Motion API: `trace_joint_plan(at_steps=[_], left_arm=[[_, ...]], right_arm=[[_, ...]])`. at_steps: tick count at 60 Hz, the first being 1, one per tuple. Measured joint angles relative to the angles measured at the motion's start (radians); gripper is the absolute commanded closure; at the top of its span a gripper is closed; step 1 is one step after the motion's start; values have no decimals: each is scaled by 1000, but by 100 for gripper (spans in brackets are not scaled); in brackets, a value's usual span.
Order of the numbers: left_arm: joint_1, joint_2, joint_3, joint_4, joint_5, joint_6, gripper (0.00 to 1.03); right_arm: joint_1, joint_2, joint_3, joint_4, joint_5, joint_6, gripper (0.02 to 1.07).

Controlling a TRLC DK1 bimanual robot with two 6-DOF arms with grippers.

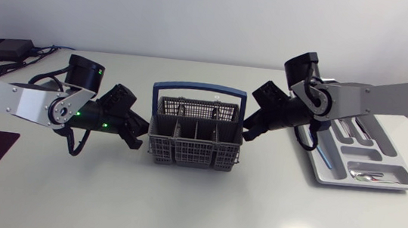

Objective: Unload the cutlery basket into the drawer organizer.

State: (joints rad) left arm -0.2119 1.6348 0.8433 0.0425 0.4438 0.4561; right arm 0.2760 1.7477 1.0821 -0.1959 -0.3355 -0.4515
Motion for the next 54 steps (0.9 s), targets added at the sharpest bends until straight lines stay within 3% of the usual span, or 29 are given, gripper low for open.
trace_joint_plan(at_steps=[20, 54], left_arm=[[0, -29, 0, 0, -3, 0, 82], [-5, -35, 1, -23, -27, -4, 82]], right_arm=[[25, -98, -117, 11, 0, 11, 100], [72, -90, -59, 13, 82, 63, 100]])
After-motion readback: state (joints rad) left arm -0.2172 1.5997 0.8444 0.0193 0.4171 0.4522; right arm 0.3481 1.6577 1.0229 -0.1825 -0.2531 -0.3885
